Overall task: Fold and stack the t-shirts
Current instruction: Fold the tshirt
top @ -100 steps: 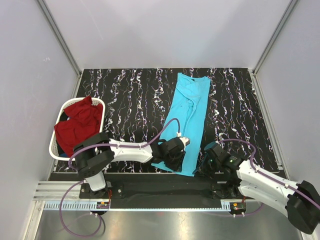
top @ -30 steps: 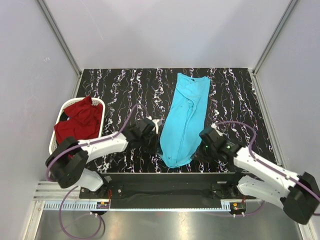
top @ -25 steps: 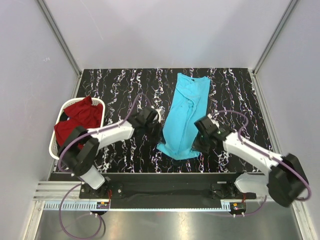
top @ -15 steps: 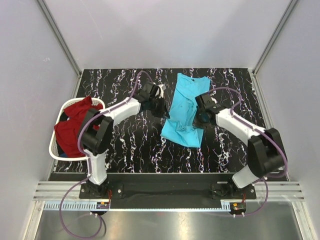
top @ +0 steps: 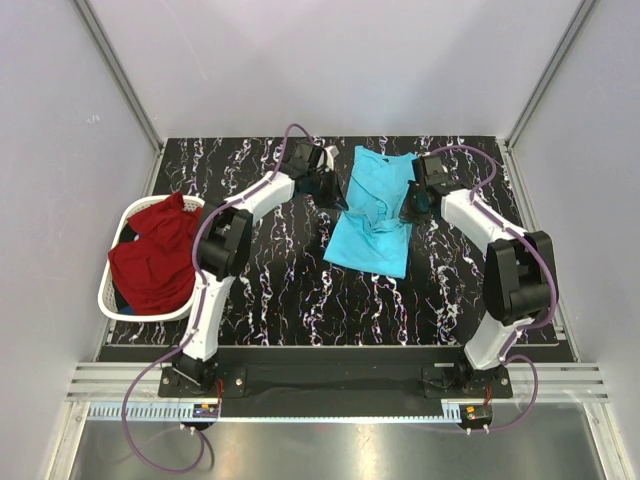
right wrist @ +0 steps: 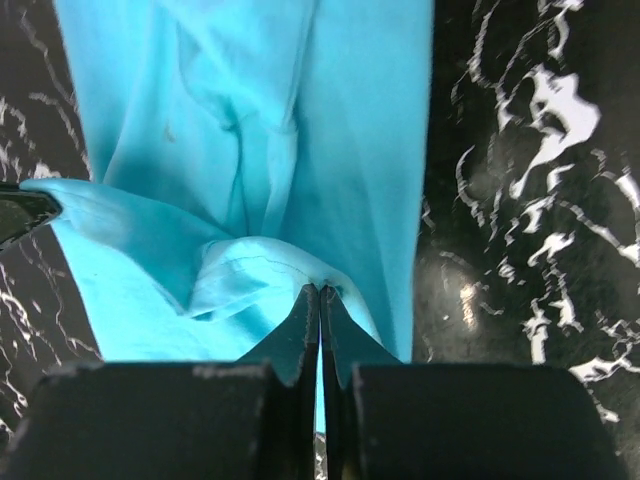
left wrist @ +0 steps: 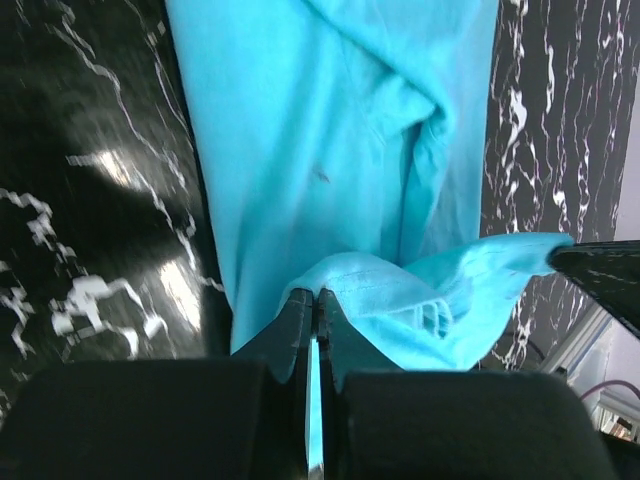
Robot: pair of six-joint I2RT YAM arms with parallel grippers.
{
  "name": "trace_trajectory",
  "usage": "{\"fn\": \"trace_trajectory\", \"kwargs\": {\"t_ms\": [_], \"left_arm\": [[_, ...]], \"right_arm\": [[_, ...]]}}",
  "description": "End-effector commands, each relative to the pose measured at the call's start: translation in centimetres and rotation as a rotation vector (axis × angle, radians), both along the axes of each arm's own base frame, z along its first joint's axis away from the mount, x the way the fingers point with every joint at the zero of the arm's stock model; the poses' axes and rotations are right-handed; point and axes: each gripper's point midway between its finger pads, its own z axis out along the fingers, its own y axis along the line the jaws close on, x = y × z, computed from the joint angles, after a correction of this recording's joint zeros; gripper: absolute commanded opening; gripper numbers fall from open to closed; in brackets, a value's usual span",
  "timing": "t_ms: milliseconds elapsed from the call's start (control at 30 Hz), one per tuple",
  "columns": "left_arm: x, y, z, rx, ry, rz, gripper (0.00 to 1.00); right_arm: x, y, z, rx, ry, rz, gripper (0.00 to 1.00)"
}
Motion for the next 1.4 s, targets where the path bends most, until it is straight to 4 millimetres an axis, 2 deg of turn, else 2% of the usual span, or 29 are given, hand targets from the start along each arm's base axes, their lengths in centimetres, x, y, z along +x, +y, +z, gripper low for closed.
{"fn": "trace_trajectory", "kwargs": {"t_ms": [0, 133, 167, 367, 567, 700, 767, 800, 900, 933, 967, 1000, 1033, 1067, 1100, 1133, 1200, 1267, 1367], "left_arm": [[2.2, -0.1, 1.6, -0.053, -0.041, -0.007, 0.0], [3.4, -0.4, 1.3, -0.076, -0.04, -0.005, 0.0], [3.5, -0.4, 0.6, -0.072, -0.034, -0.008, 0.0], [4.3, -0.7, -0.4, -0.085, -0.05, -0.011, 0.0], [5.1, -0.5, -0.5, -0.09, -0.066, 0.001, 0.02], [5.8, 0.0, -0.5, -0.084, -0.081, 0.023, 0.15], [5.9, 0.1, -0.1, -0.09, -0.087, 0.02, 0.18], [6.1, 0.2, 0.2, -0.09, -0.098, 0.022, 0.21], [6.6, 1.0, 2.1, -0.081, -0.153, 0.026, 0.24], [6.8, 1.3, 3.7, -0.081, -0.188, 0.028, 0.27], [7.1, 1.8, 4.1, -0.062, -0.211, 0.047, 0.3], [6.9, 2.3, 3.9, -0.043, -0.21, 0.056, 0.31], [6.8, 2.8, 5.3, -0.029, -0.242, 0.065, 0.31], [7.0, 3.6, 5.1, 0.01, -0.25, 0.104, 0.31], [6.2, 3.9, 4.1, 0.031, -0.229, 0.11, 0.3], [5.8, 4.0, 4.6, 0.033, -0.23, 0.113, 0.3], [4.7, 3.8, 3.6, 0.042, -0.205, 0.103, 0.29], [3.9, 3.1, 3.4, 0.024, -0.197, 0.078, 0.28], [2.4, 2.0, 2.0, 0.018, -0.157, 0.043, 0.27]], "right_arm": [[2.3, -0.6, 0.6, 0.026, -0.037, 0.011, 0.0], [3.0, -1.1, 0.3, 0.023, -0.035, -0.001, 0.0], [3.0, -1.2, 0.2, 0.024, -0.033, -0.007, 0.0], [3.8, -2.2, -0.2, 0.026, -0.044, -0.031, 0.0], [4.4, -2.5, -1.4, 0.045, -0.028, -0.032, 0.0], [5.0, -2.7, -2.4, 0.051, -0.014, -0.035, 0.01], [5.4, -2.8, -2.1, 0.053, -0.025, -0.039, 0.06], [5.6, -2.9, -1.8, 0.053, -0.031, -0.042, 0.12], [6.0, -3.3, -0.1, 0.062, -0.056, -0.058, 0.17], [6.1, -3.5, 0.4, 0.057, -0.063, -0.07, 0.22], [6.0, -3.6, 0.8, 0.056, -0.068, -0.078, 0.25], [5.6, -3.7, 1.5, 0.059, -0.073, -0.086, 0.27], [5.3, -3.7, 1.5, 0.067, -0.067, -0.098, 0.29], [5.1, -3.6, 1.6, 0.076, -0.065, -0.097, 0.29], [4.7, -3.1, 1.8, 0.095, -0.064, -0.083, 0.28], [4.2, -3.0, 1.5, 0.106, -0.049, -0.083, 0.27], [3.7, -2.4, 1.4, 0.129, -0.041, -0.065, 0.22], [3.1, -2.3, 0.4, 0.134, -0.014, -0.056, 0.15], [2.5, -1.8, -0.5, 0.154, 0.014, -0.035, 0.14]]}}
